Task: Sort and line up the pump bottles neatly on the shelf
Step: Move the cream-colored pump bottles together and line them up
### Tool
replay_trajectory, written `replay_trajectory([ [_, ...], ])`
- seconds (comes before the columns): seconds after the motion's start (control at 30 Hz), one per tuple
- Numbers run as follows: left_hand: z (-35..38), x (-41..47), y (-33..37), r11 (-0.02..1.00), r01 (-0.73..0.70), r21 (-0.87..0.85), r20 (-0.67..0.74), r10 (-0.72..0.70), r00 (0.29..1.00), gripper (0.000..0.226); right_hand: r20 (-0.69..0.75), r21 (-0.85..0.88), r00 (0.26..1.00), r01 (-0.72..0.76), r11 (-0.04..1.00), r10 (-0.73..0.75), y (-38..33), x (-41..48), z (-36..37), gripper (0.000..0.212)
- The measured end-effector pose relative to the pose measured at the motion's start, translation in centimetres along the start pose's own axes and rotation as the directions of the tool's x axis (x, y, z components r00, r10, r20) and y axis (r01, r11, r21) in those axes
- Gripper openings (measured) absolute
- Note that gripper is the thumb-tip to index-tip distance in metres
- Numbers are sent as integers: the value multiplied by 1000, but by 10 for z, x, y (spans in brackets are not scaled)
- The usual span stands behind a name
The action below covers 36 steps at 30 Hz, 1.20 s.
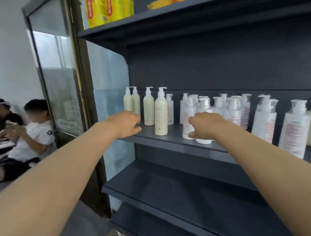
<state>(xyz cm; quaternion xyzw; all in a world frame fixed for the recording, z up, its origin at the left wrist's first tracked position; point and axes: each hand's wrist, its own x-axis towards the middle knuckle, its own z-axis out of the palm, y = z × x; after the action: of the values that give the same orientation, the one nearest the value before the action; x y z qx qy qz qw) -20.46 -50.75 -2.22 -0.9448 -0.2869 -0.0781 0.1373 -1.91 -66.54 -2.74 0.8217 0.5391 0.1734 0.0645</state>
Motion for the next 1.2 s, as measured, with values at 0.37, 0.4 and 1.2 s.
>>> replay_trajectory([
  [0.37,-11,46,-93,998,57,15,-50,-57,997,36,-181,106,978,128,986,-107,-83,120,-47,44],
  [0.4,-7,55,-105,998,59,18,-53,-58,997,36,-187,97,976,133,986,-113,-91,135,-48,43],
  [1.2,107,255,-333,994,-50,-97,-175,32,984,38,-57,161,993,-89,983,100,-159,413,2,49],
])
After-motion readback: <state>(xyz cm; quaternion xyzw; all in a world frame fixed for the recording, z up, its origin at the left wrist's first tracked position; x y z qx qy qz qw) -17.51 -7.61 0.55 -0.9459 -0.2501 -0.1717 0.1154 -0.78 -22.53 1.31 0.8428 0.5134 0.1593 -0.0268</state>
